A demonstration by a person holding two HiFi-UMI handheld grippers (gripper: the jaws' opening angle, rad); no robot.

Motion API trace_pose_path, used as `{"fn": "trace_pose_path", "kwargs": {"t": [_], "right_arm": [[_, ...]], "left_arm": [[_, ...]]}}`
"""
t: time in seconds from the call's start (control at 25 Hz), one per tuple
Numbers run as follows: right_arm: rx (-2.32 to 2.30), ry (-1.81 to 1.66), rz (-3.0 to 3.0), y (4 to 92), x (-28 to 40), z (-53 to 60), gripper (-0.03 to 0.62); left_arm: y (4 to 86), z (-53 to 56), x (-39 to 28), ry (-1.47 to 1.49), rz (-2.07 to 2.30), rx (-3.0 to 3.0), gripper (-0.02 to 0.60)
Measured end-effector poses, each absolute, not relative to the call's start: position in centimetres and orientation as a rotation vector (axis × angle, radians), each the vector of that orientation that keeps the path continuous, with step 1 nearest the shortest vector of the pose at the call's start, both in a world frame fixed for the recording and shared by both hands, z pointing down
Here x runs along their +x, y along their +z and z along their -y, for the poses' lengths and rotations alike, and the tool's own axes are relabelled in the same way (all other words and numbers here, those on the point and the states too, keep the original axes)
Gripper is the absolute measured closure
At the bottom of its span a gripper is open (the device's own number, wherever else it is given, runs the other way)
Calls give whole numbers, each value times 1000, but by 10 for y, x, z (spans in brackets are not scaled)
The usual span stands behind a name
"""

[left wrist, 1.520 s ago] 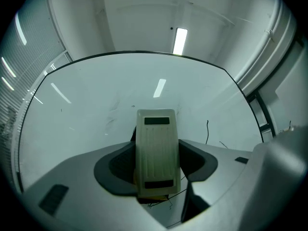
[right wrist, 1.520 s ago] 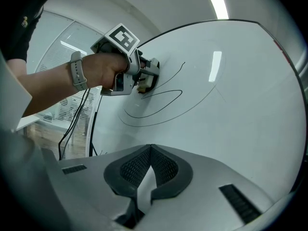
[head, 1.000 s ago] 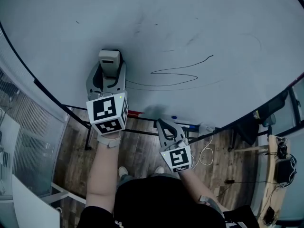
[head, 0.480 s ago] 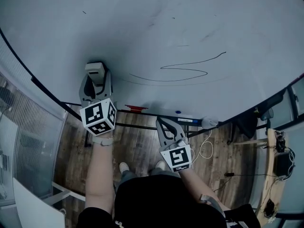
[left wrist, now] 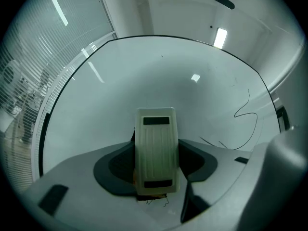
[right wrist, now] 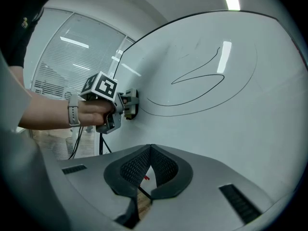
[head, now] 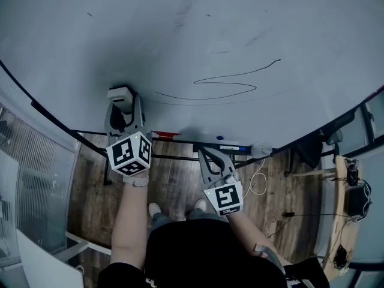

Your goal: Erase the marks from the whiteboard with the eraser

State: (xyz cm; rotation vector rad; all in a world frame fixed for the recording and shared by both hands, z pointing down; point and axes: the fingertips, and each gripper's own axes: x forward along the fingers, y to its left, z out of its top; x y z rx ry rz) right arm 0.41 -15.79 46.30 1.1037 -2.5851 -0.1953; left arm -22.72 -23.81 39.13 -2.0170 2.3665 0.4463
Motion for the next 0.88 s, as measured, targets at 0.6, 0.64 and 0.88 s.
{"fn": "trace_pose_path", "kwargs": {"t": [0.6, 0.64, 0.88], "right_arm": [[1137, -187, 2585, 460, 46, 175, 568], [1140, -186, 2586, 459, 48, 177, 568], [1127, -195, 2605, 458, 46, 180, 568]], "left_arm": [[430, 255, -50, 64, -2061, -2312, 324], [430, 255, -51, 51, -2064, -2304, 324], [409, 253, -118, 83, -2199, -2163, 319]]}}
